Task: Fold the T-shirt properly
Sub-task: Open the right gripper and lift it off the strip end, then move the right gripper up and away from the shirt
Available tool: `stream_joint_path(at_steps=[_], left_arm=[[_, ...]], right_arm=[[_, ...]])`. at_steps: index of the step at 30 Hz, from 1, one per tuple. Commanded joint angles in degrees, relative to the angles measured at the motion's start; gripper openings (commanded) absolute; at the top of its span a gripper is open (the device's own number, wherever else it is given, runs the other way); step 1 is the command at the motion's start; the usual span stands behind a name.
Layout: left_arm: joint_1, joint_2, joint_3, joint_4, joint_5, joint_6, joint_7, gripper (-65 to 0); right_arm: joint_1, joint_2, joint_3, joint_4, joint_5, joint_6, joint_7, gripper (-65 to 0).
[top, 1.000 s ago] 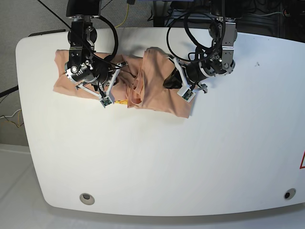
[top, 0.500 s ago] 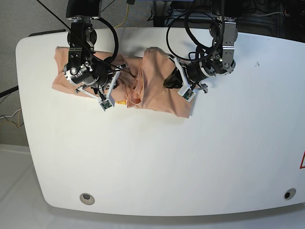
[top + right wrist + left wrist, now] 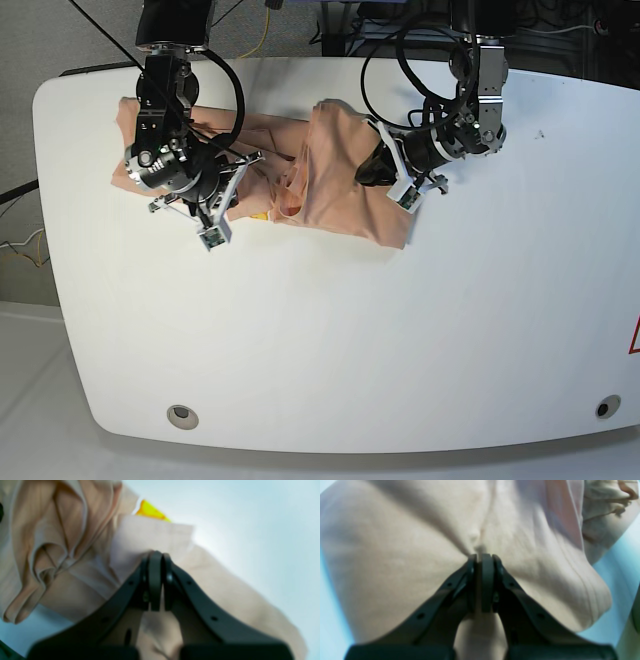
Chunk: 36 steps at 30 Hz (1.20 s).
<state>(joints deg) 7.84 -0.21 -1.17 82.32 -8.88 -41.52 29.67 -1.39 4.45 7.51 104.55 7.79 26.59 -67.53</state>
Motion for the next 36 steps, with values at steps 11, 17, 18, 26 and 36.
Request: stream_joint_path(at_steps=[11,17,18,26,36], left_arm=[[0.2,-2.2,-2.0,0.0,3.8,1.5,3.5,-61.8],[0.2,-2.2,-6.0,0.0,3.9,1.5,3.5,-61.8],[0.2,-2.2,-6.6,0.0,3.9,1.5,3.5,-61.8],[0.0,-2.3,-9.2,0.0,3.9,1.5,3.5,-61.8],[0.1,-3.0,-9.2,0.0,3.9,1.5,3.5,-61.8]], right_arm=[[0.6,-1.5,16.0,4.8,0.3,-0.3,1.0,-50.4],[-1.0,-1.6,18.6,4.7,0.3,-0.3,1.0,-48.9],[-1.1,-1.6,18.6,4.7,0.3,-0.3,1.0,-48.9],[-2.2,-3.3,20.9,4.7,0.2,-0.3,1.0,-48.8],[-2.2,-6.7,28.9,4.7,0.0,-0.3,0.9,-46.6]])
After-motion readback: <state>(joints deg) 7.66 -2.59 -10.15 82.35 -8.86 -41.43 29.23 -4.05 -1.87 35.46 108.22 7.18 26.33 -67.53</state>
